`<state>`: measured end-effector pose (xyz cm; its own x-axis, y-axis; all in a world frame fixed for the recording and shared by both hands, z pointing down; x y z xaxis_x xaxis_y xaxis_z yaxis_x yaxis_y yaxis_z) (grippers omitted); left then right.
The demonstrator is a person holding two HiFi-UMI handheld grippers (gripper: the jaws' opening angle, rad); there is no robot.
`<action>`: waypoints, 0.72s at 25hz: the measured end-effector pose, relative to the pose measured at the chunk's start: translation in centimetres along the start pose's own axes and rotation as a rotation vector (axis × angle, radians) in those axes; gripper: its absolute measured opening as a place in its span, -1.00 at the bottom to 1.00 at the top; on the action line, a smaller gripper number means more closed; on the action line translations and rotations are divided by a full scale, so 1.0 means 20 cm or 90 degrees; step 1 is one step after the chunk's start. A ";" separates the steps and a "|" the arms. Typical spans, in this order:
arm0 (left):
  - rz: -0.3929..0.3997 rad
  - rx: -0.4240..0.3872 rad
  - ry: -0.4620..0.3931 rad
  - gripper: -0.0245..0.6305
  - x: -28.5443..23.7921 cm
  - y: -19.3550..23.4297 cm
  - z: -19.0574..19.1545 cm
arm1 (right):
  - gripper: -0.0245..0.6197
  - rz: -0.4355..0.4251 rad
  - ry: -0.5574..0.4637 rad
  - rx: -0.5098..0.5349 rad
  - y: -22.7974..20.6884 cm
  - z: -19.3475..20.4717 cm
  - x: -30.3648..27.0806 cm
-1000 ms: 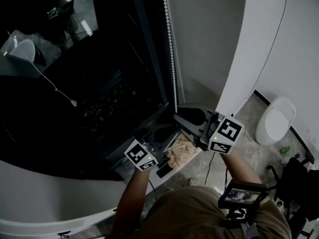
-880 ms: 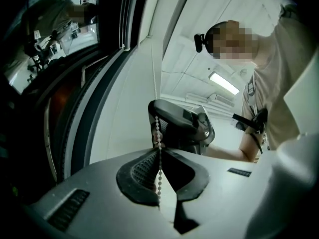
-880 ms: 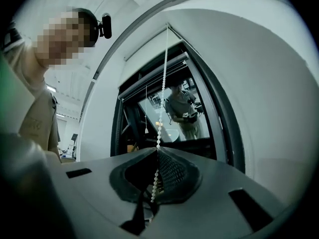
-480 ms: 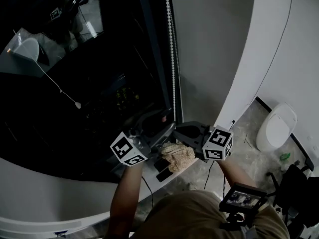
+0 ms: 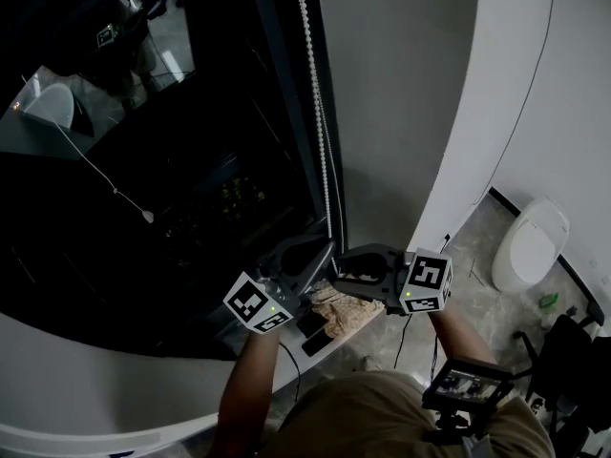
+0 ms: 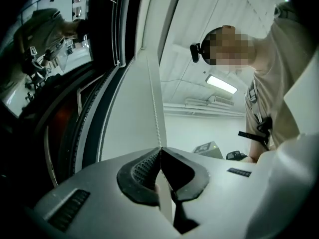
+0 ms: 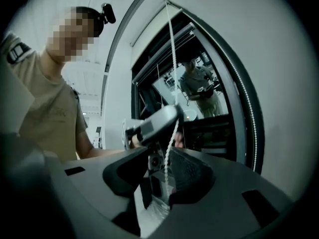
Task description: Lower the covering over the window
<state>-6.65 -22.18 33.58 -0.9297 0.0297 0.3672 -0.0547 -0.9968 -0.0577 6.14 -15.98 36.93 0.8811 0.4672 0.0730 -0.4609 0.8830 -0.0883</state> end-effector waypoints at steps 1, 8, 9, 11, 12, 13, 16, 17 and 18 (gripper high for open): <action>-0.002 -0.003 0.015 -0.85 0.01 -0.01 0.04 | -0.54 0.007 -0.029 -0.013 -0.02 -0.03 0.02; 0.003 0.036 0.048 -0.86 0.08 -0.10 0.22 | -0.54 0.149 -0.166 0.054 -0.05 -0.31 0.05; 0.006 0.040 0.049 -0.85 0.08 -0.11 0.22 | -0.55 0.155 -0.165 0.067 -0.05 -0.33 0.04; 0.010 0.044 0.054 -0.85 0.08 -0.11 0.23 | -0.85 0.159 -0.161 0.072 -0.05 -0.33 0.01; 0.012 0.046 0.057 -0.85 0.09 -0.10 0.23 | -0.90 0.158 -0.166 0.054 -0.05 -0.32 0.00; 0.015 0.049 0.056 -0.85 0.10 -0.08 0.22 | -0.90 0.155 -0.177 0.027 -0.06 -0.31 -0.01; 0.009 0.093 -0.023 -0.71 0.16 -0.01 0.11 | -0.90 0.149 -0.191 -0.003 -0.06 -0.29 -0.01; -0.002 0.108 -0.066 -0.43 0.17 0.03 0.05 | -0.90 0.147 -0.176 0.000 -0.06 -0.27 -0.01; -0.011 0.108 -0.095 -0.37 0.17 0.05 -0.02 | -0.90 0.143 -0.150 0.002 -0.06 -0.23 -0.02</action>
<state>-9.92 -23.11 34.35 -0.8644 0.0480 0.5005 0.0039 -0.9948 0.1022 6.74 -17.40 32.39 0.7086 0.6477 0.2802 -0.6417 0.7565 -0.1258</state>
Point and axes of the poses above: the fingertips, and each gripper's own axes: x backward along the fingers, y to its left, z out of its underside, the point moved 8 cm from there along x, backward along the fingers, and after that the axes turned 4 degrees about -y, right-handed, at the moved point
